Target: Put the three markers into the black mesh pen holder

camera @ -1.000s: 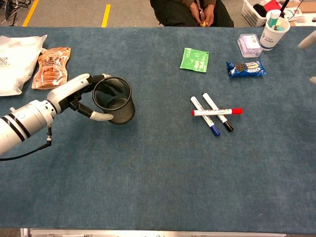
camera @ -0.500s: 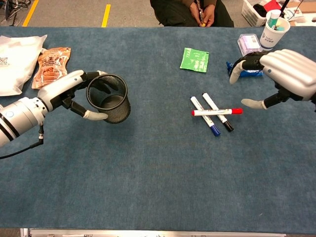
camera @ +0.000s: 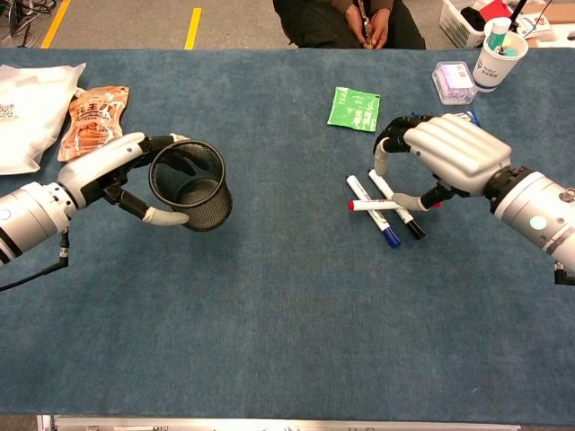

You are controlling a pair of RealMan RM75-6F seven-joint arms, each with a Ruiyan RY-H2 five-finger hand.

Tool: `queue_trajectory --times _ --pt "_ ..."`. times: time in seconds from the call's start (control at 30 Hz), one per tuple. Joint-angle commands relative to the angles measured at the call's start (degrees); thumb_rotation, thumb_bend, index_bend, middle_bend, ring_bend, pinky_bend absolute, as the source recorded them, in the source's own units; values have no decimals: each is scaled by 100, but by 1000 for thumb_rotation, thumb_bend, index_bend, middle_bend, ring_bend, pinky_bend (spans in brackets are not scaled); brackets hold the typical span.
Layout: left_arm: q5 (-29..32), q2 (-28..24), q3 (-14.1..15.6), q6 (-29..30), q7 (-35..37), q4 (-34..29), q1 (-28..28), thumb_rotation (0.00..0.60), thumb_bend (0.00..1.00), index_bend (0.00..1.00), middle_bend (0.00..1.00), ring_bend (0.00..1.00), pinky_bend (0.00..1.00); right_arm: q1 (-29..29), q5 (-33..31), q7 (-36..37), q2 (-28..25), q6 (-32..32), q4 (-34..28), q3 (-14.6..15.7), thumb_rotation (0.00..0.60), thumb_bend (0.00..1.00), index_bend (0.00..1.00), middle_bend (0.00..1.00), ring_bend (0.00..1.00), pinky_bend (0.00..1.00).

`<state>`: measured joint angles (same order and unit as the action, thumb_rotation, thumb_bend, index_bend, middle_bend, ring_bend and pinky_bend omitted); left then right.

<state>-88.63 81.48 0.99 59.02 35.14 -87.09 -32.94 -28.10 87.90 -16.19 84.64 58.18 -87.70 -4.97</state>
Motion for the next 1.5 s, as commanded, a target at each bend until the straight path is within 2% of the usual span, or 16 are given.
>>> queue_trajectory --times 0.03,0.27,0.57,1.5 --pt "-14 4 11 -14 35 17 -9 600 175 261 369 291 208 -98 -133 -302 181 -125 108 43 600 233 467 305 154 202" --pt "-77 23 44 -4 125 67 -24 600 175 259 368 291 208 -265 -425 -791 493 -340 374 50 600 246 467 282 130 195" --pt "-83 20 62 15 219 140 -20 600 175 259 368 291 208 -395 -786 -1032 777 -449 582 12 600 254 467 272 122 195" --pt "-118 42 106 67 418 285 -14 600 175 258 368 291 209 -651 -1302 -1239 965 -576 726 73 600 303 503 272 121 195"
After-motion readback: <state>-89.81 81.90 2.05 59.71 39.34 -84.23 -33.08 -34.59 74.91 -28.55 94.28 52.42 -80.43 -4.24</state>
